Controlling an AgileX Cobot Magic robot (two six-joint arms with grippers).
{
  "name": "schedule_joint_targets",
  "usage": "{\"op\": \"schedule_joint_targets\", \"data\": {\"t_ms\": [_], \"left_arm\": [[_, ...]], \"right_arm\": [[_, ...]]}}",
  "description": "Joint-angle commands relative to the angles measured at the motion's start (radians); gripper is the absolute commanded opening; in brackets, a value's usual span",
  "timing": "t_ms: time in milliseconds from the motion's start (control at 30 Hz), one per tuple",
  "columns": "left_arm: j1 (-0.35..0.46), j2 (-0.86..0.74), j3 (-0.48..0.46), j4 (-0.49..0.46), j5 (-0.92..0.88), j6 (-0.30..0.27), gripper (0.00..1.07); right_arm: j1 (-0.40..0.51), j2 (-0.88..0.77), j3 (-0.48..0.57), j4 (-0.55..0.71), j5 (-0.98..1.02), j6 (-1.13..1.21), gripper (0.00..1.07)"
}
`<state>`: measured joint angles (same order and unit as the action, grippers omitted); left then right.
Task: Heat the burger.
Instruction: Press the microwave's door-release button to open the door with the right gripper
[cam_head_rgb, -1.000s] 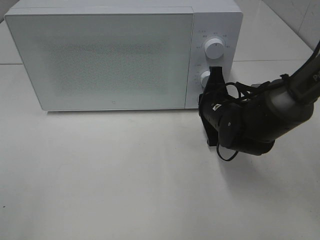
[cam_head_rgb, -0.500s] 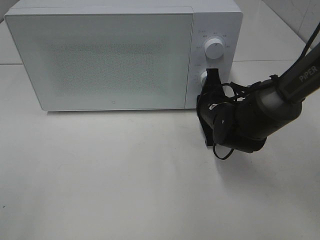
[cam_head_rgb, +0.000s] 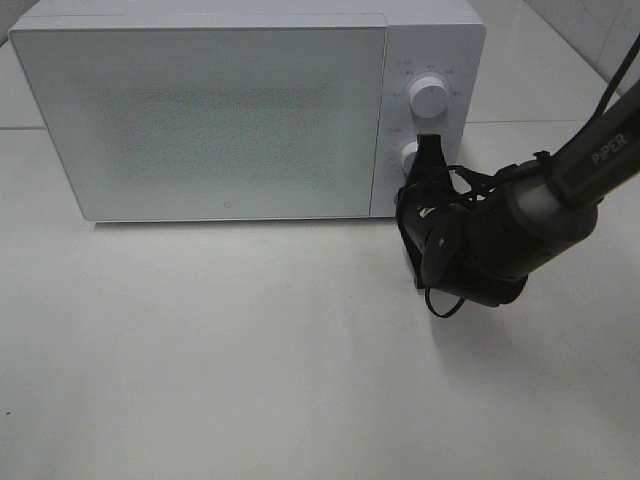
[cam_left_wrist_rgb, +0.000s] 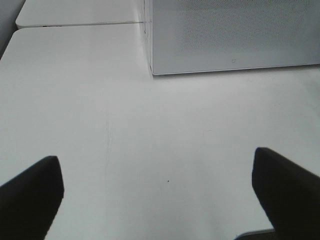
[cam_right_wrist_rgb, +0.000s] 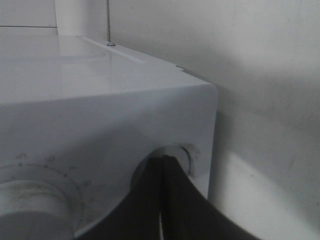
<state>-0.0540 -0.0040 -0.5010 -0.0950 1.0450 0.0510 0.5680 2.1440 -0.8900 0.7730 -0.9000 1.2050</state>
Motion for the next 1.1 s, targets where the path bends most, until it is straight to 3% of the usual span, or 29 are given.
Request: {"op": "schedule_joint_targets", "data": {"t_ms": [33, 400, 767, 1100], "left_arm": [[0.001, -0.021, 0.004, -0.001, -0.009, -0.007, 0.97], [0.001, -0.021, 0.004, -0.001, -0.009, -0.007, 0.97], [0.001, -0.021, 0.004, -0.001, -0.009, -0.007, 0.97], [0.001, -0.021, 0.004, -0.001, -0.009, -0.007, 0.97]], "right_arm": [[-0.009, 0.017, -0.064, -0.004, -0.067, -0.019, 0.0], [-0.043, 0.043, -0.164, -0.032, -0.148, -0.085, 0.0], [-0.043, 0.042, -0.164, -0.033, -0.132, -0.077, 0.0], [-0.028, -0.02, -0.084, -0.04, -0.013, -0.046, 0.0]]}}
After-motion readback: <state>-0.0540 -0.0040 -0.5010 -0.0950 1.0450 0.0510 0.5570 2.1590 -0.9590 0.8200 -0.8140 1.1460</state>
